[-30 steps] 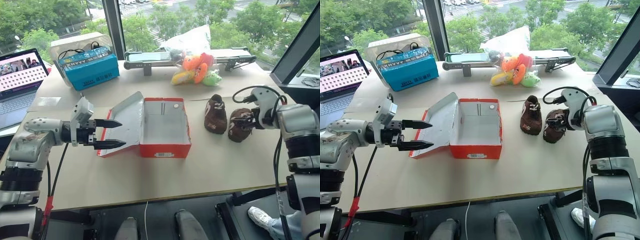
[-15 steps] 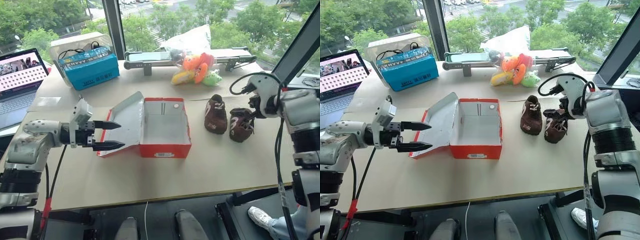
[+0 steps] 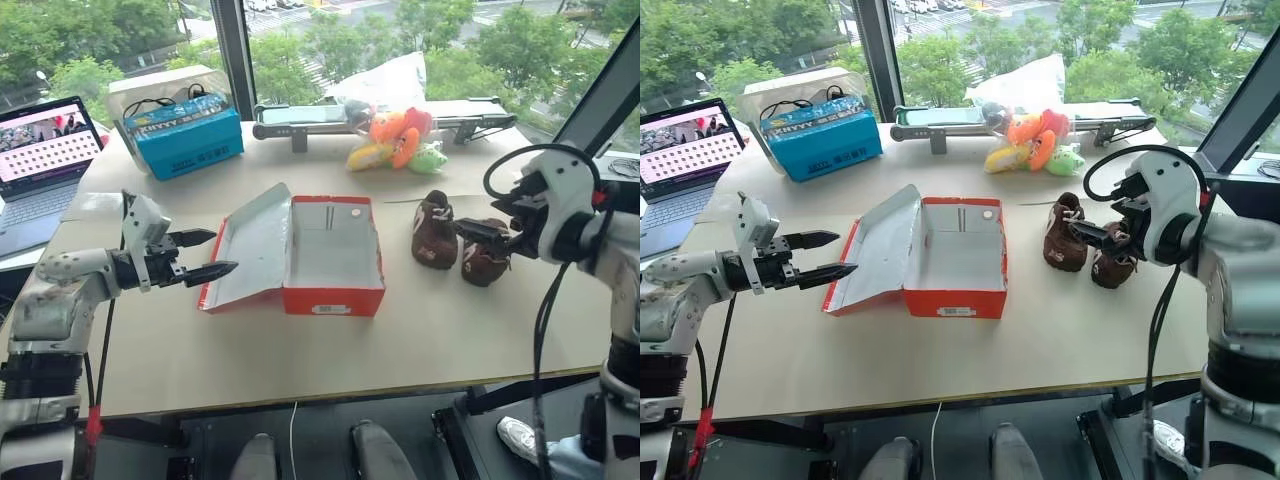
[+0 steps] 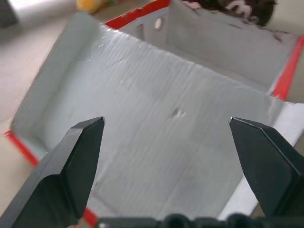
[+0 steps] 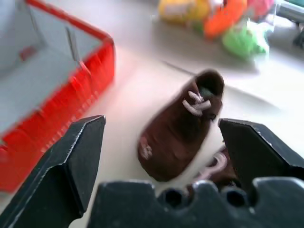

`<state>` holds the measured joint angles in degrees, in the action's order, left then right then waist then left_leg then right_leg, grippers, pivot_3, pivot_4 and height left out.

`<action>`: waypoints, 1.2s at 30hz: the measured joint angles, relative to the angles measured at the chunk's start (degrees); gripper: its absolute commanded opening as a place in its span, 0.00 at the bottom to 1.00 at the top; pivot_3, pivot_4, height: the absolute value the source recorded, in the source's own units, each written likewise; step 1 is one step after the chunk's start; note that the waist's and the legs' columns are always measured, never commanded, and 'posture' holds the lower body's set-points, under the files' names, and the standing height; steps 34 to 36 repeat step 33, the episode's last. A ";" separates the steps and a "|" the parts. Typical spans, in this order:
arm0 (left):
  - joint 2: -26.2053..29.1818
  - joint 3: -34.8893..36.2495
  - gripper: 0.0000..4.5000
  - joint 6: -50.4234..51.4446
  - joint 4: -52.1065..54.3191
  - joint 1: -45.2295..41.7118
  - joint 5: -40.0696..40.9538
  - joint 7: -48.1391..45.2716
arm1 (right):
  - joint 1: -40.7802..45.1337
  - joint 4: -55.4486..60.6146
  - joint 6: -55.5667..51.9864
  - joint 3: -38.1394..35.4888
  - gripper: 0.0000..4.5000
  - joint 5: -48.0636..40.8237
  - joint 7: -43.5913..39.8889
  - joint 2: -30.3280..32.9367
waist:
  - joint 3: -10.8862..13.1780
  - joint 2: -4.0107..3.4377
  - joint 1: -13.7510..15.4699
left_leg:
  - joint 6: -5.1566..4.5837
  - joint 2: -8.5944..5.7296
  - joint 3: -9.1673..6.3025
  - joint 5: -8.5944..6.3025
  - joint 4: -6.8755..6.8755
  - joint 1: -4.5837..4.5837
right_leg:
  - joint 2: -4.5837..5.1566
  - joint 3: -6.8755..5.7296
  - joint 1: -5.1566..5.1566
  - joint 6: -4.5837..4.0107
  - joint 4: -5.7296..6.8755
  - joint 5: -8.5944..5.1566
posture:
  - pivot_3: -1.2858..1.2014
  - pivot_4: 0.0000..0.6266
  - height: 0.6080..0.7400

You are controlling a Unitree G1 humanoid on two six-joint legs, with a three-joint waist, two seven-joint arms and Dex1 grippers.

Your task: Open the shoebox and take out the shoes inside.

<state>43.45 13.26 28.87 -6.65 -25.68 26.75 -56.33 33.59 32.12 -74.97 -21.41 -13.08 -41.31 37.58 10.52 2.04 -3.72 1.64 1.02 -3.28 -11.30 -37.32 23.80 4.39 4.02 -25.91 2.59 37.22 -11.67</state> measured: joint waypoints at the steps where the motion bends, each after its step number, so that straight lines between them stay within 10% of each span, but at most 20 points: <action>1: -1.06 1.80 1.00 -0.01 -0.06 0.61 -0.05 3.18 | -1.42 3.11 -0.85 -2.13 1.00 -0.87 0.67 -1.88 | 0.00 0.00 0.25 | 0.00 0.00 0.00 0.00 -0.06 -0.01 | 0.00 0.00 0.05 0.01 0.00 0.01 | 0.52 0.24 0.74; 7: -10.12 10.62 1.00 -0.92 -0.18 7.21 -3.18 24.53 | -14.92 15.68 -4.53 -6.16 1.00 -2.83 5.62 -10.21 | -0.10 0.14 1.19 | -0.01 -0.02 0.00 -0.03 -0.07 -0.63 | 0.04 -0.03 0.81 0.17 -0.19 -0.05 | 0.52 0.24 0.74; 15: -19.66 13.24 1.00 -9.85 -4.11 9.53 -7.64 41.02 | -32.81 9.38 15.70 11.60 1.00 12.31 29.60 -19.50 | -0.41 0.60 1.54 | 0.09 0.01 0.04 0.03 -0.09 -1.06 | 0.02 -0.04 1.25 0.36 -0.26 -0.13 | 0.52 0.24 0.74; 36: -23.73 9.38 1.00 -13.80 -4.31 10.85 -6.38 39.03 | -38.66 -4.89 37.82 11.85 1.00 17.21 41.36 -26.66 | -0.41 0.61 1.21 | 0.10 0.04 0.05 0.02 0.04 -1.38 | 0.01 -0.03 1.61 0.36 -0.47 -0.17 | 0.52 0.24 0.74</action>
